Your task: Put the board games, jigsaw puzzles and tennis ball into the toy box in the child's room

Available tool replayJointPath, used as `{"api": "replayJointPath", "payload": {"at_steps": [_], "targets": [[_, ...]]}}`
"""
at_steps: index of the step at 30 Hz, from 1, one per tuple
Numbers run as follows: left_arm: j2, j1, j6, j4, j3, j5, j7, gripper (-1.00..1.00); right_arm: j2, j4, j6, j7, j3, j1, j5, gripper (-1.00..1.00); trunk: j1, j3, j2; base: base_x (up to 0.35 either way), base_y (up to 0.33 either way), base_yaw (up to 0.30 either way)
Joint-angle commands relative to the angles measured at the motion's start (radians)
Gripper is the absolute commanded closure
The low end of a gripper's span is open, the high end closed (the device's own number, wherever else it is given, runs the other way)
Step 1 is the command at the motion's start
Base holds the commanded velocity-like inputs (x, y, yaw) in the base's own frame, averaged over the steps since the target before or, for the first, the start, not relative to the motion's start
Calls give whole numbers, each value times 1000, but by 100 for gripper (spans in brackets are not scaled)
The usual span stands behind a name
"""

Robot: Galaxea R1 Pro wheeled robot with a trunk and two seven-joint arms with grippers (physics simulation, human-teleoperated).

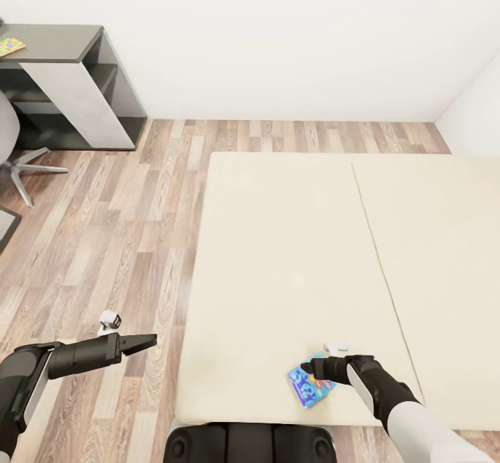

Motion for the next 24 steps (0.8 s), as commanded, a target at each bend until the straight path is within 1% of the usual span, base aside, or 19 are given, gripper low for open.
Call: {"api": "replayJointPath", "payload": {"at_steps": [1, 8, 16, 24], "targets": [[0, 0, 11, 0, 0, -1, -4, -100, -1, -2, 6, -2, 7, 0, -10, -100, 1, -1, -1, 0, 25, 0], [0, 0, 11, 0, 0, -2, -4, -100, -1, -2, 6, -2, 7, 0, -10, -100, 1, -1, -1, 0, 15, 0], [0, 0, 11, 0, 0, -1, -4, -100, -1, -2, 6, -2, 7, 0, -10, -100, 1, -1, -1, 0, 85, 0], [0, 0, 11, 0, 0, 1, -4, -100, -1, -1, 6, -3, 7, 0, -10, -100, 1, -1, -1, 0, 12, 0]]}}
